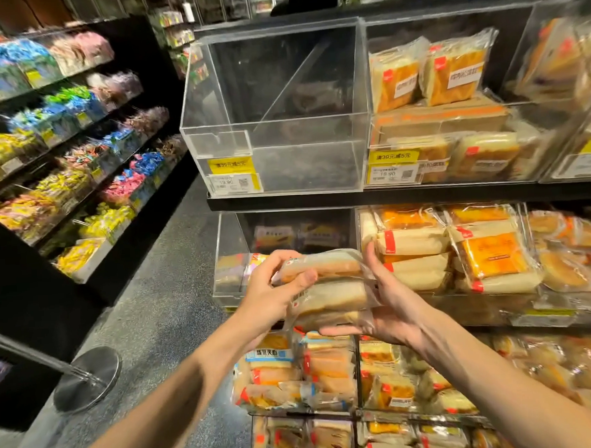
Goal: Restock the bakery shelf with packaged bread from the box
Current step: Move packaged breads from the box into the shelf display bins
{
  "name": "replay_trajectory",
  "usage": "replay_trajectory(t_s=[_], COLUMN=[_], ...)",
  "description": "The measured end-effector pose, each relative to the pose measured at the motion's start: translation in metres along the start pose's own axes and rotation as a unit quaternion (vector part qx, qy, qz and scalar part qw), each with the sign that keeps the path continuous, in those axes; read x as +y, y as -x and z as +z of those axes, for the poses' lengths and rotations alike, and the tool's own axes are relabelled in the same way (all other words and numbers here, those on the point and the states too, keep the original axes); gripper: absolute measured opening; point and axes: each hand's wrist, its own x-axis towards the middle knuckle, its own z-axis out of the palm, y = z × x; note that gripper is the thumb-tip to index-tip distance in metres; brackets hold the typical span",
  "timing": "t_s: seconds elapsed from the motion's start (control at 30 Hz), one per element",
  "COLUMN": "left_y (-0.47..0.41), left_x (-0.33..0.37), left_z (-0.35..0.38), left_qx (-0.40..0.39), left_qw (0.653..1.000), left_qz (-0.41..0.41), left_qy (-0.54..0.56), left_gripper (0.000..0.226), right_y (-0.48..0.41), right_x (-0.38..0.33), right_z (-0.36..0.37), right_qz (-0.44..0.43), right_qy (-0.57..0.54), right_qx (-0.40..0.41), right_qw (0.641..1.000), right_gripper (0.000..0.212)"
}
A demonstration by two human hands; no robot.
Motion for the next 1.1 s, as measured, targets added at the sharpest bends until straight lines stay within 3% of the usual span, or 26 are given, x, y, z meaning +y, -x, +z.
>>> replay_trajectory(t_s=[0.17, 0.27, 0.5, 0.6, 0.73, 0.93, 1.03, 1.1], left_y=[-0.019, -0.034, -0.084, -0.11, -0.138, -0.165, -0.175, -0.18], left_x=[0.011, 0.019, -0.003, -0.02, -0.042, -0.071, -0.076, -0.083], left_z=[-0.013, -0.026, -0.078, -0.099, -0.103, -0.095, -0.092, -0.09], left_qx=[0.028, 0.061, 0.118, 0.121, 0.028, -0.077, -0.142, -0.166], left_qw=[0.995, 0.997, 0.983, 0.947, 0.885, 0.853, 0.78, 0.74], left_qz=[-0.065, -0.054, -0.038, -0.012, -0.043, -0.189, -0.227, -0.237], left_qy=[0.073, 0.013, -0.132, -0.298, -0.462, -0.479, -0.565, -0.607], left_gripper=[0.049, 0.043, 0.027, 0.028, 0.029, 0.04, 0.053, 0.04], right_y=[-0.011, -0.019, -0.028, -0.032, -0.039, -0.052, -0.055, -0.057], right_x=[0.001, 0.001, -0.013, -0.018, -0.024, -0.02, -0.021, -0.022], right_z=[0.006, 0.006, -0.001, -0.005, -0.008, -0.014, -0.014, -0.014], right_qz=[-0.019, -0.021, -0.068, -0.105, -0.136, -0.142, -0.134, -0.127], right_qy=[-0.003, 0.012, 0.041, 0.06, 0.075, 0.075, 0.073, 0.074], right_qx=[0.039, 0.095, 0.166, 0.209, 0.244, 0.254, 0.254, 0.251], right_qw=[0.999, 0.995, 0.983, 0.97, 0.957, 0.954, 0.955, 0.957], right_gripper=[0.065, 0.05, 0.046, 0.053, 0.053, 0.061, 0.057, 0.054])
